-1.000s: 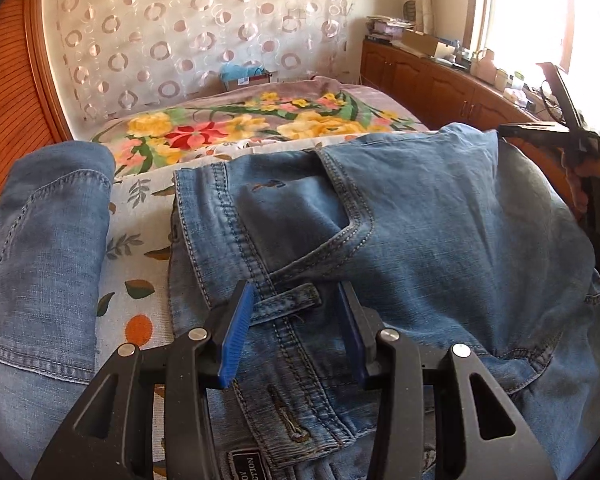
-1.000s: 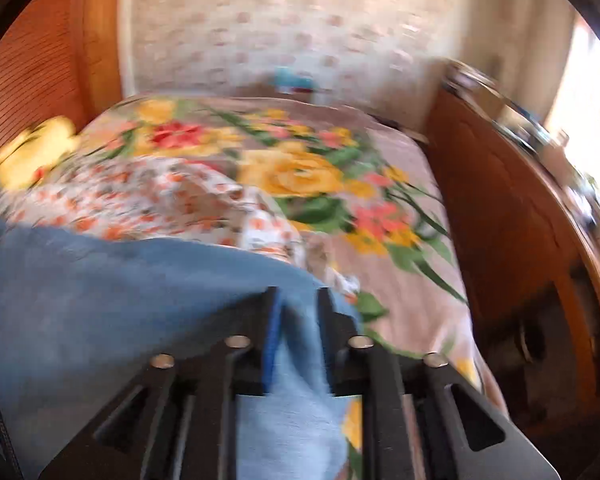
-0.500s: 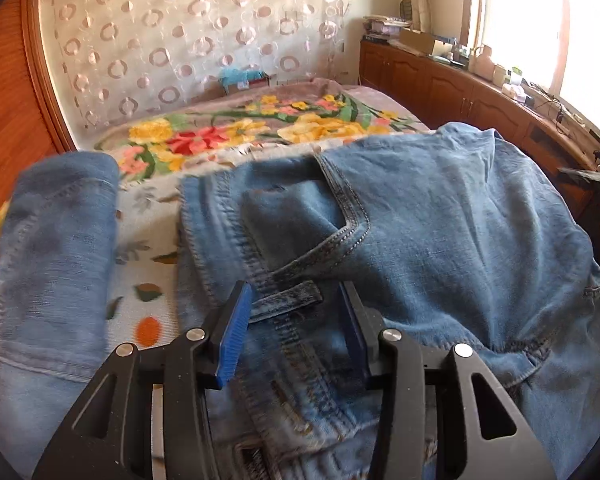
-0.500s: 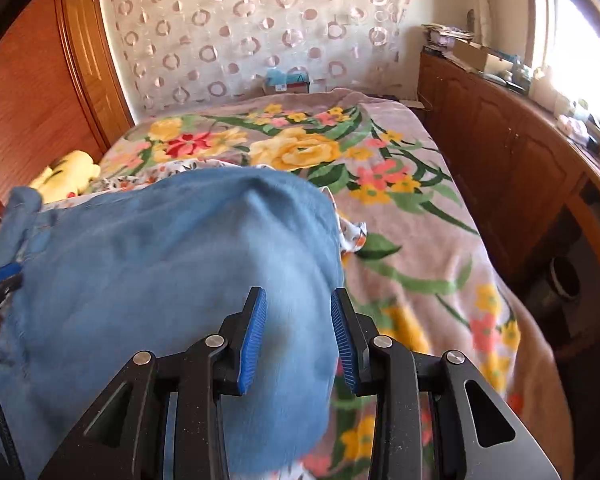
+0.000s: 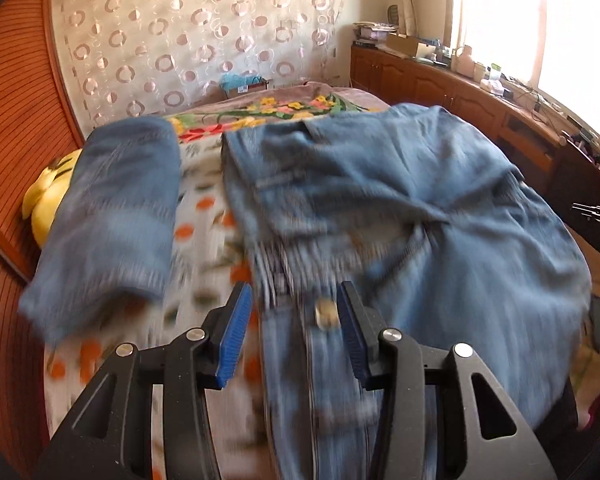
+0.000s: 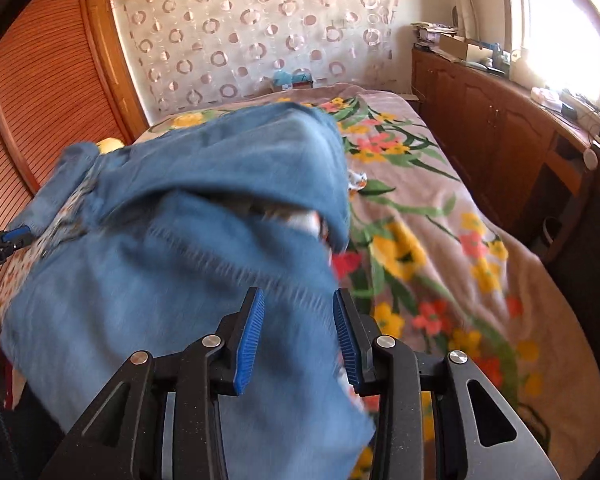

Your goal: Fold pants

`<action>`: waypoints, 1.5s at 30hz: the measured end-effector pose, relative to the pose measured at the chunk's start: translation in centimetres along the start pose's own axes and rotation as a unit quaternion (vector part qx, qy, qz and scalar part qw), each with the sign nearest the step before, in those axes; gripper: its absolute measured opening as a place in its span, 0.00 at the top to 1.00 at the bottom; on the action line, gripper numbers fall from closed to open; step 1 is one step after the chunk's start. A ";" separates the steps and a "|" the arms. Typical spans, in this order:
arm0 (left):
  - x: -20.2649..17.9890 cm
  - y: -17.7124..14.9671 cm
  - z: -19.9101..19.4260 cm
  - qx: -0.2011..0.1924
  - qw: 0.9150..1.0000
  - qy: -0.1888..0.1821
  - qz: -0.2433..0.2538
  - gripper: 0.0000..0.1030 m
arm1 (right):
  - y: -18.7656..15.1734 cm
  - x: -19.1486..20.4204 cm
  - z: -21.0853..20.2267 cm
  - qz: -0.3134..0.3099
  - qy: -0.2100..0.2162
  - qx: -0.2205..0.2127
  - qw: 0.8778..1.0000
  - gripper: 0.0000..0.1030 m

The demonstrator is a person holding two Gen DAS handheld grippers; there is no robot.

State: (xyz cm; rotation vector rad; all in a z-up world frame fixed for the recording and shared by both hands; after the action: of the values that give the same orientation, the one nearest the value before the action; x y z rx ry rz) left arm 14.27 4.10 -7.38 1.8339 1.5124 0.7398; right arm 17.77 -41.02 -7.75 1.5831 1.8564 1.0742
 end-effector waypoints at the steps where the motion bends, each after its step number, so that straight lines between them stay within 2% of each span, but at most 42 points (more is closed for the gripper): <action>1: -0.1 -0.7 -0.8 0.000 1.000 0.000 -0.002 0.56 | -0.3 0.3 -0.5 -0.003 0.003 0.000 1.000 0.61; 7: -0.1 -4.6 -5.2 -0.004 1.000 0.006 -0.016 0.56 | -2.1 2.0 -3.2 -0.039 0.010 0.007 0.999 0.54; 15: -0.5 -8.9 -8.9 0.004 0.999 -0.004 -0.033 0.56 | -5.2 2.0 -5.6 -0.039 0.007 0.030 0.999 0.52; 23: -1.3 -12.2 -10.3 0.019 0.998 -0.047 -0.037 0.56 | -6.7 2.9 -5.8 -0.060 0.011 0.063 0.996 0.51; 29: -2.1 -12.3 -9.8 0.018 0.997 -0.060 -0.036 0.70 | -7.5 3.2 -5.5 -0.084 0.014 0.092 0.992 0.51; 30: -2.3 -12.2 -9.8 0.017 0.998 -0.059 -0.030 0.76 | -7.5 3.1 -5.6 -0.084 0.014 0.093 0.992 0.51; 31: -2.4 -12.1 -9.9 0.017 0.998 -0.060 -0.027 0.89 | -7.4 3.1 -5.7 -0.085 0.016 0.094 0.992 0.51; 32: -2.5 -12.1 -9.9 0.017 0.998 -0.063 -0.027 0.94 | -7.5 3.0 -5.7 -0.088 0.017 0.096 0.991 0.51; 37: -2.3 -11.0 -10.6 0.012 0.997 -0.063 -0.041 0.99 | -8.4 2.6 -5.8 -0.115 0.014 0.119 0.986 0.51; 45: -2.3 -7.4 -12.7 -0.036 0.997 -0.057 -0.035 1.00 | -10.1 2.4 -4.2 -0.121 0.010 0.139 0.983 0.50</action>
State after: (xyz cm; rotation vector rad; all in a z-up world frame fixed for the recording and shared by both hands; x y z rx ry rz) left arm -0.46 4.37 -5.02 1.7306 1.4513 0.6375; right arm 7.98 -40.11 -13.09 1.4433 2.2224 0.7526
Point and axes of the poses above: each gripper's, at about its wrist camera, not at the fingertips, and z roughly the way its jaws point, x to its left, y to its top, the point moved 2 cm from there along z, roughly the way its jaws point, and after that the axes turned 8 degrees about -x, right-handed, at the moved point
